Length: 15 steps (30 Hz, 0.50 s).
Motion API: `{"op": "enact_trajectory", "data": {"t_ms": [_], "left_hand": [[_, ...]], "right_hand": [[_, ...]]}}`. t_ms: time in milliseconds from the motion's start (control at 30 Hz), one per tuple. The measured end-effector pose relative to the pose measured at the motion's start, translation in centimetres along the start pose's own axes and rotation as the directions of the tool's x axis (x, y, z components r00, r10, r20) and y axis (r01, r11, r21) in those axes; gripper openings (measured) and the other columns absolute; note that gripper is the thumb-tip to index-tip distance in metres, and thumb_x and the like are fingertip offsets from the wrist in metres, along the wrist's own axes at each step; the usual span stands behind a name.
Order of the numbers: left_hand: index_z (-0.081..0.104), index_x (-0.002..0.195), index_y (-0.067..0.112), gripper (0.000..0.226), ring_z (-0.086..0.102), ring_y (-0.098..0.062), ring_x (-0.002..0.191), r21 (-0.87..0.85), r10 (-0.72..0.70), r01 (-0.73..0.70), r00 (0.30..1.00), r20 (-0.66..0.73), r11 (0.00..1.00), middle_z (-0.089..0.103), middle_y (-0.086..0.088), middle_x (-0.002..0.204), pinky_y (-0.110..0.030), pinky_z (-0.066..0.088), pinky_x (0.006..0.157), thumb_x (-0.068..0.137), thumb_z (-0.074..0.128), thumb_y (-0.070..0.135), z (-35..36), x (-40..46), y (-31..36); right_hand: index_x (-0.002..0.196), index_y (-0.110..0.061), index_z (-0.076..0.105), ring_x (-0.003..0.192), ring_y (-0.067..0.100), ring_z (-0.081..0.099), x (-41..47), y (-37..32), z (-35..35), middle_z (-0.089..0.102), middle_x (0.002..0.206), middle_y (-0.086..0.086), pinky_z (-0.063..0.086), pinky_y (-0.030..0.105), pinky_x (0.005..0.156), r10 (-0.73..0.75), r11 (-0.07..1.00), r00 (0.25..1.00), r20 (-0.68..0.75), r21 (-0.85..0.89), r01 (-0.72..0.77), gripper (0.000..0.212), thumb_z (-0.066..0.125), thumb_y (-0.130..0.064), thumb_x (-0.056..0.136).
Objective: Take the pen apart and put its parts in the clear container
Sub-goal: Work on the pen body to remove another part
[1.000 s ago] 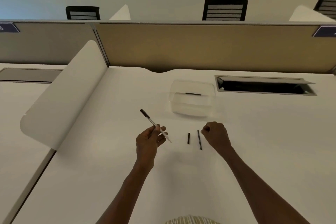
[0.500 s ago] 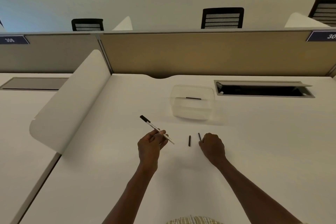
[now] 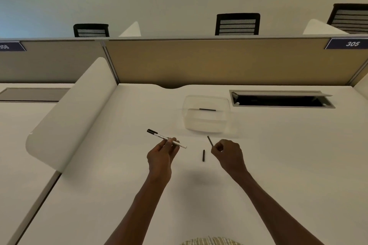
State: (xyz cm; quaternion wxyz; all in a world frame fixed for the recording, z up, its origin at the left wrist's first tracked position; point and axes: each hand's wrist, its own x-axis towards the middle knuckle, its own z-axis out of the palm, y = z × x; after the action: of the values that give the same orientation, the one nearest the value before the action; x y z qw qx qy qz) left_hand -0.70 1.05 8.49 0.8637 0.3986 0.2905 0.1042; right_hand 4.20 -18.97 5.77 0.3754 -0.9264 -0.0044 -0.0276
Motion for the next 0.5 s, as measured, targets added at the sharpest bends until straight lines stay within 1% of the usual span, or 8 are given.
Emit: {"op": "enact_trajectory", "data": {"t_ms": [67,100,167,267,367,500], "left_hand": [[0.068,0.101,-0.006,0.014,0.072,-0.024,0.095,-0.049,-0.022,0.022,1.000,-0.013,0.999,0.074,-0.014,0.096,-0.027,0.060,0.077,0.092,0.062,0.003,0.5,0.0,0.3],[0.068,0.099,-0.006,0.012,0.071,-0.024,0.095,-0.076,-0.036,0.034,0.999,-0.022,0.996,0.074,-0.014,0.096,-0.026,0.060,0.077,0.092,0.062,0.003,0.7,-0.1,0.4],[0.067,0.097,-0.006,0.011,0.070,-0.023,0.096,-0.139,-0.062,0.057,0.998,-0.032,0.989,0.072,-0.015,0.096,-0.026,0.060,0.078,0.093,0.060,0.001,1.2,-0.1,0.7],[0.065,0.097,-0.007,0.010,0.069,-0.022,0.094,-0.198,-0.099,0.090,0.994,-0.035,0.976,0.070,-0.015,0.097,-0.024,0.060,0.076,0.093,0.058,-0.001,1.6,-0.3,0.9],[0.065,0.093,-0.007,0.008,0.069,-0.022,0.090,-0.226,-0.121,0.107,0.991,-0.050,0.968,0.069,-0.016,0.095,-0.025,0.060,0.075,0.093,0.058,-0.002,1.8,-0.4,1.0],[0.065,0.092,-0.007,0.008,0.070,-0.022,0.091,-0.226,-0.132,0.115,0.989,-0.060,0.967,0.069,-0.017,0.098,-0.030,0.056,0.082,0.093,0.059,-0.002,1.9,-0.6,1.0]], "right_hand": [[0.066,-0.021,0.063,0.059,0.003,0.060,-0.7,-1.3,-0.7,0.064,0.061,-0.012,0.044,0.019,0.056,-0.098,0.991,0.995,-0.033,0.092,0.101,0.013,0.070,-0.018,0.077],[0.069,-0.020,0.066,0.060,0.003,0.061,-1.1,-1.9,-1.0,0.066,0.062,-0.012,0.045,0.017,0.057,-0.139,0.980,0.989,-0.047,0.139,0.144,0.011,0.070,-0.016,0.078],[0.072,-0.019,0.069,0.063,0.005,0.064,-1.9,-2.9,-1.4,0.069,0.066,-0.010,0.048,0.017,0.059,-0.209,0.951,0.975,-0.071,0.216,0.220,0.009,0.070,-0.014,0.078],[0.073,-0.020,0.069,0.063,0.005,0.063,-2.9,-4.1,-1.8,0.069,0.068,-0.010,0.043,0.009,0.056,-0.277,0.905,0.954,-0.116,0.300,0.300,0.011,0.068,-0.012,0.080],[0.074,-0.022,0.069,0.066,0.007,0.063,-3.4,-5.0,-2.0,0.068,0.070,-0.011,0.040,0.007,0.059,-0.327,0.878,0.932,-0.156,0.315,0.361,0.011,0.068,-0.012,0.079],[0.075,-0.024,0.068,0.068,0.007,0.063,-3.7,-5.9,-2.2,0.066,0.071,-0.014,0.039,0.007,0.059,-0.372,0.859,0.911,-0.179,0.305,0.411,0.011,0.067,-0.015,0.080]]}}
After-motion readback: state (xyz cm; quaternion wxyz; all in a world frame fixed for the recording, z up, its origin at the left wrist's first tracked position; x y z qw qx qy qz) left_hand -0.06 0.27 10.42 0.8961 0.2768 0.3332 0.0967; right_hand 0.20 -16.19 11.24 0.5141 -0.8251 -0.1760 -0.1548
